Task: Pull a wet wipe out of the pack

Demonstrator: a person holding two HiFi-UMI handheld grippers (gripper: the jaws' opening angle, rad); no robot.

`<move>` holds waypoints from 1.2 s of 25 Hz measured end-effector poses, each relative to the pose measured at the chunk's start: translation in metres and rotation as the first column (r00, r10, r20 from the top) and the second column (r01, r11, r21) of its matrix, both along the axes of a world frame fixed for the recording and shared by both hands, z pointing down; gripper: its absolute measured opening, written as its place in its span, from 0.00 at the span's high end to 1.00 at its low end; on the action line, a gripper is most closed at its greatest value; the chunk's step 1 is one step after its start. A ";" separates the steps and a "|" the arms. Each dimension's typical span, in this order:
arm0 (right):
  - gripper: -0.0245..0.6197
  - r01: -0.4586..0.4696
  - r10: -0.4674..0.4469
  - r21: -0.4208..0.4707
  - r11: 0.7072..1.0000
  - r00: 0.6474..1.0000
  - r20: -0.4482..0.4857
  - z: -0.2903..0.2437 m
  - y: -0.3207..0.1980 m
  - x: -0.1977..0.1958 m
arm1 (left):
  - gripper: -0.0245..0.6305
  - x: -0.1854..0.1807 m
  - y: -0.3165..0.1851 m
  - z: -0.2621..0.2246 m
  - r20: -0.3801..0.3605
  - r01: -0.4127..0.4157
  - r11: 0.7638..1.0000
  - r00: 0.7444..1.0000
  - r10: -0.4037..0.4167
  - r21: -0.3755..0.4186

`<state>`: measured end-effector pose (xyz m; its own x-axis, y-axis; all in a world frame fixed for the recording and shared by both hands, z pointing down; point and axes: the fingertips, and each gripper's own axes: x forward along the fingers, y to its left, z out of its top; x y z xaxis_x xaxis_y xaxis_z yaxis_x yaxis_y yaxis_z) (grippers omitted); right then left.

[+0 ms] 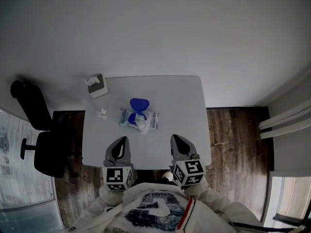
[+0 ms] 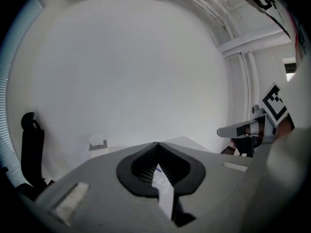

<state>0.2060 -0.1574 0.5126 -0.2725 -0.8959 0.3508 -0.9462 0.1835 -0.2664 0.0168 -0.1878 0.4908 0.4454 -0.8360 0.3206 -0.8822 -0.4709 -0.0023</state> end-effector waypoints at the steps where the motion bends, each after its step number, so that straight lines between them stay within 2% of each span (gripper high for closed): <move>1: 0.95 0.001 -0.001 -0.002 1.000 1.000 -0.006 0.000 -0.008 -0.004 | 0.96 -0.003 -0.009 0.000 -0.007 -0.002 1.000 1.000 0.002 -0.001; 11: 0.95 -0.015 0.013 -0.038 0.999 0.999 -0.045 0.005 -0.074 -0.045 | 0.96 -0.053 -0.082 0.011 -0.045 -0.005 1.000 0.999 0.004 -0.021; 18: 0.95 -0.027 0.021 -0.081 0.996 0.998 -0.065 0.016 -0.107 -0.069 | 0.96 -0.074 -0.115 0.023 -0.057 -0.031 0.998 0.998 0.028 -0.050; 23: 0.95 -0.064 0.056 -0.110 0.992 0.995 -0.077 0.023 -0.118 -0.074 | 0.96 -0.084 -0.126 0.035 -0.068 -0.064 0.995 0.996 0.059 -0.078; 30: 0.95 -0.091 0.079 -0.118 0.989 0.991 -0.106 0.023 -0.118 -0.079 | 0.96 -0.079 -0.124 0.051 -0.105 -0.126 0.985 0.988 0.114 -0.117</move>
<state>0.1269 -0.2755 0.5351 -0.1552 -0.8629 0.4809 -0.9801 0.0734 -0.1847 -0.0626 -0.3120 0.5419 0.5742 -0.7318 0.3671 -0.8125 -0.5645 0.1456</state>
